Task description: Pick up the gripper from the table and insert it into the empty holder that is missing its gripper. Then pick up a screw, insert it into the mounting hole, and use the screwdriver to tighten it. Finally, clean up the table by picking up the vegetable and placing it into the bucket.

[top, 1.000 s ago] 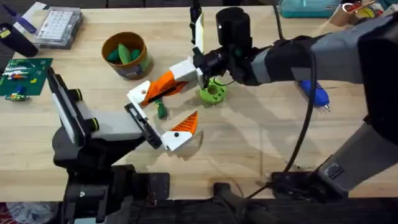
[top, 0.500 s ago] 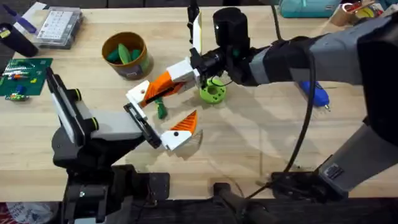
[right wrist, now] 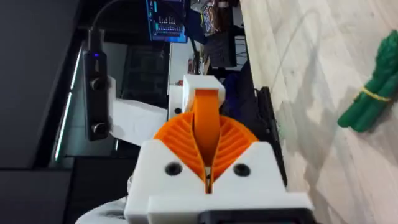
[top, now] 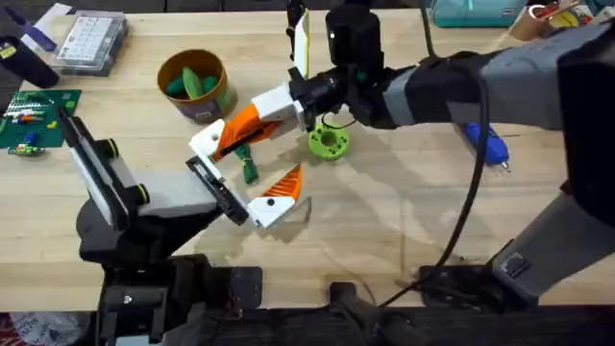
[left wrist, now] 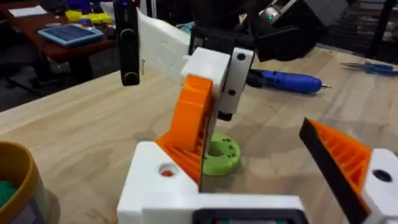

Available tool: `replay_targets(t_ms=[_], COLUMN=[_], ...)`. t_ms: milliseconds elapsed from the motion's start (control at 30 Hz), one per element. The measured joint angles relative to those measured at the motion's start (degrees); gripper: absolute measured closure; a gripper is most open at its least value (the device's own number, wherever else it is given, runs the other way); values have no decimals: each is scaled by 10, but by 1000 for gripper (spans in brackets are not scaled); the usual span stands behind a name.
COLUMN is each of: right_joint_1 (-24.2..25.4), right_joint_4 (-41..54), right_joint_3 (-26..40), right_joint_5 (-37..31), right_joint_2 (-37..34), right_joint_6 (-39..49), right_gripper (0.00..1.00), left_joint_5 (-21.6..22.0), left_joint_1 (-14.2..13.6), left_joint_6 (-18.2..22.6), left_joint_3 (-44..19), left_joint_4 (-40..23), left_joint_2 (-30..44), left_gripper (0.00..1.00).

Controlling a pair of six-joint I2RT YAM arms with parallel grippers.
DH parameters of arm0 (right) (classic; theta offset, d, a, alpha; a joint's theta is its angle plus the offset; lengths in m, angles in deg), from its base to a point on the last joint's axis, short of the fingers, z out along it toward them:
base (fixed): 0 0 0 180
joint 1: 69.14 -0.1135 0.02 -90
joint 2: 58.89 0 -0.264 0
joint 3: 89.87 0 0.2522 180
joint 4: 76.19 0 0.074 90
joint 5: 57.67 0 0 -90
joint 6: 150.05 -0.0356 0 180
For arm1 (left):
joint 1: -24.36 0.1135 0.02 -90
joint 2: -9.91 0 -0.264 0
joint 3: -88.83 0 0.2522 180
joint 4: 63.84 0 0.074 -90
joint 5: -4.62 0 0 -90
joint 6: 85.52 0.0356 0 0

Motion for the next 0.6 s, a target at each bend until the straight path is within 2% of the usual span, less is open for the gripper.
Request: replay_targets(t_ms=[233,600], right_joint_1=[-1,-1], right_joint_4=[10,8], right_joint_3=[4,4], right_joint_5=[-2,1], right_joint_2=[-7,-10], right_joint_6=[0,0], right_gripper=[982,982], left_joint_5=[3,2], left_joint_1=[1,1], left_joint_6=[4,3], left_joint_3=[-1,-1], left_joint_4=[-28,-30], left_joint_2=[-1,0], left_gripper=[14,14])
